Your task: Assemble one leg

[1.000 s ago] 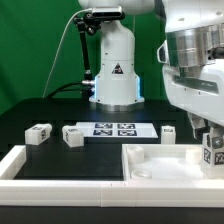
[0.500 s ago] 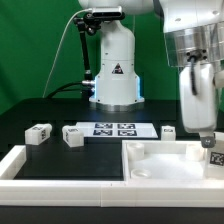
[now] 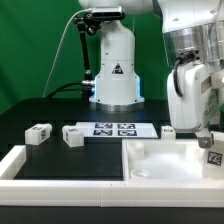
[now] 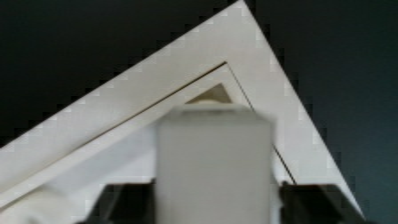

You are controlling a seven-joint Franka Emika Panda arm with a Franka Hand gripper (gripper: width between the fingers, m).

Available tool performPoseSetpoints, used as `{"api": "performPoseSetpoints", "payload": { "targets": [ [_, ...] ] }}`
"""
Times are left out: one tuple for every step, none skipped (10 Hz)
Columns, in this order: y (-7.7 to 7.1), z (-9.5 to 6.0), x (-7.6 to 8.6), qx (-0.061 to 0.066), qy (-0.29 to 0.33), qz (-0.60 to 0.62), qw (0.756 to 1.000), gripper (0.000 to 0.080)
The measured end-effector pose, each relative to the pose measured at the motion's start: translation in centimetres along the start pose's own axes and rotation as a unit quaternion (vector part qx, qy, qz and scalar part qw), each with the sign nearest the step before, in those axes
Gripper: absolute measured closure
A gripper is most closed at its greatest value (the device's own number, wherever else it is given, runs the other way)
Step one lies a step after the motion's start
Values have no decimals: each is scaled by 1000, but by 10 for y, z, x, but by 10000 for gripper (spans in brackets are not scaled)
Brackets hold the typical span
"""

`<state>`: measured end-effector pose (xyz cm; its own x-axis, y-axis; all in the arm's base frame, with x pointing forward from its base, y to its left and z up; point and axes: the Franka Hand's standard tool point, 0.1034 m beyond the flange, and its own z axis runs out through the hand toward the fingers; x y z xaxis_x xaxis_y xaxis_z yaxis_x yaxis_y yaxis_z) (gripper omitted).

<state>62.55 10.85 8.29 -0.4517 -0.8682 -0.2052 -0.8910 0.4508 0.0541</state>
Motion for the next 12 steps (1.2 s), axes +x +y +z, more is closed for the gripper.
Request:
{"api": "performPoseSetpoints", "payload": {
  "targets": [
    [2,1,0,-3,1,-11,1000,266],
    [4,1,-2,-9,2,-12,1000,174],
    [5,1,-2,-12,6,-88,996,156],
    [6,1,-2,-15,11,-154,988,156],
    [8,1,-2,-24,18,-218,975,156],
    [8,0,-3,-31,28,-289,956,151],
    [9,-1,-4,-38,28,-323,945,151],
    [9,-2,-4,-45,35,-403,913,151],
    [9,-3,-4,-47,36,-462,885,151],
    [9,-3,-4,-49,35,-492,869,151],
    [7,-2,-3,-44,34,-551,833,151],
    [3,-2,-1,-30,37,-600,799,151]
  ]
}}
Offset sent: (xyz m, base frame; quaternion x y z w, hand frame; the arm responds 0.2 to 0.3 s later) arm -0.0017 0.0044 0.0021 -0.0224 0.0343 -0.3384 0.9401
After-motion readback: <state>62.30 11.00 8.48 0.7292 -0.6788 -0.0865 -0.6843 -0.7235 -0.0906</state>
